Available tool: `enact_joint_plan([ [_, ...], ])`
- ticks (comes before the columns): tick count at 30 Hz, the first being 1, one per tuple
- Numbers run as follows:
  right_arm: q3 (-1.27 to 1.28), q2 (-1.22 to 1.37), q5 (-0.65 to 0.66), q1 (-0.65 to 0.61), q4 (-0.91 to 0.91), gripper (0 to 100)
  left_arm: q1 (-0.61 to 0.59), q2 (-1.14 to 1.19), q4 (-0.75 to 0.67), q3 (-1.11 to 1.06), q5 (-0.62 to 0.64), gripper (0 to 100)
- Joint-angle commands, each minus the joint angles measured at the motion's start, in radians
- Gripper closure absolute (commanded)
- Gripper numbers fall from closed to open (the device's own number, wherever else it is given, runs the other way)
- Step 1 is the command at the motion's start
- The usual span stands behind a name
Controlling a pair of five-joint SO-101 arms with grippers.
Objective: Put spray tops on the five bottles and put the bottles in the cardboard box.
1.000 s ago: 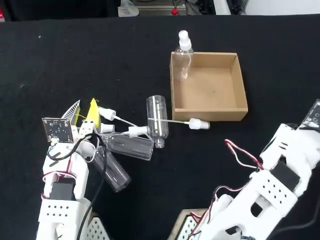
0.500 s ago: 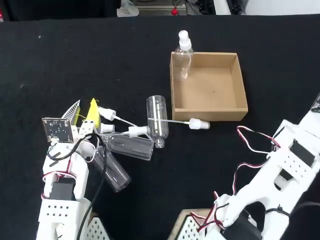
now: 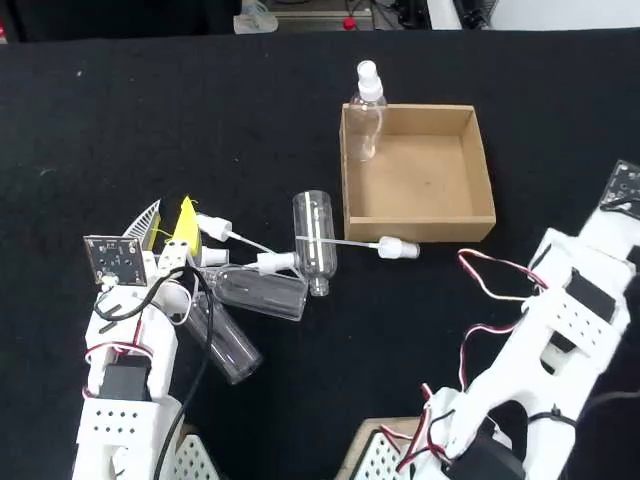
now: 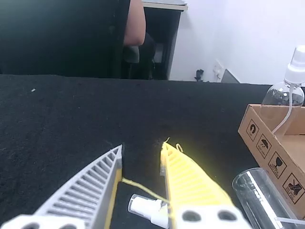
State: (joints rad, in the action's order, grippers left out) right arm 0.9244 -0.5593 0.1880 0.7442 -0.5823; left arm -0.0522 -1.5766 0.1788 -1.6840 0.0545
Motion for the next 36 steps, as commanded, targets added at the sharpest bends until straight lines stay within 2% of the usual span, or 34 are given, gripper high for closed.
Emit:
enact_joint_plan([
  [1, 0.002, 0.01, 0.0, 0.044, 0.006, 70.1, 0.007, -0.002, 0.002, -0.024, -0.008, 87],
  [15, 0.054, 0.005, 0.0, 0.052, 0.009, 70.2, 0.005, -0.002, 0.002, -0.024, -0.008, 87],
  [21, 0.099, 0.01, 0.0, 0.051, 0.11, 70.2, 0.005, -0.003, 0.002, -0.024, -0.008, 87],
  [27, 0.128, 0.004, 0.0, 0.052, 0.127, 70.3, 0.005, -0.003, 0.002, -0.024, -0.008, 87],
  [32, 0.127, 0.002, 0.0, 0.052, 0.18, 77.4, 0.005, -0.003, 0.002, -0.024, -0.008, 87],
  [36, 0.128, 0.008, 0.0, 0.052, 0.207, 77.2, 0.005, -0.003, 0.002, -0.024, -0.008, 87],
])
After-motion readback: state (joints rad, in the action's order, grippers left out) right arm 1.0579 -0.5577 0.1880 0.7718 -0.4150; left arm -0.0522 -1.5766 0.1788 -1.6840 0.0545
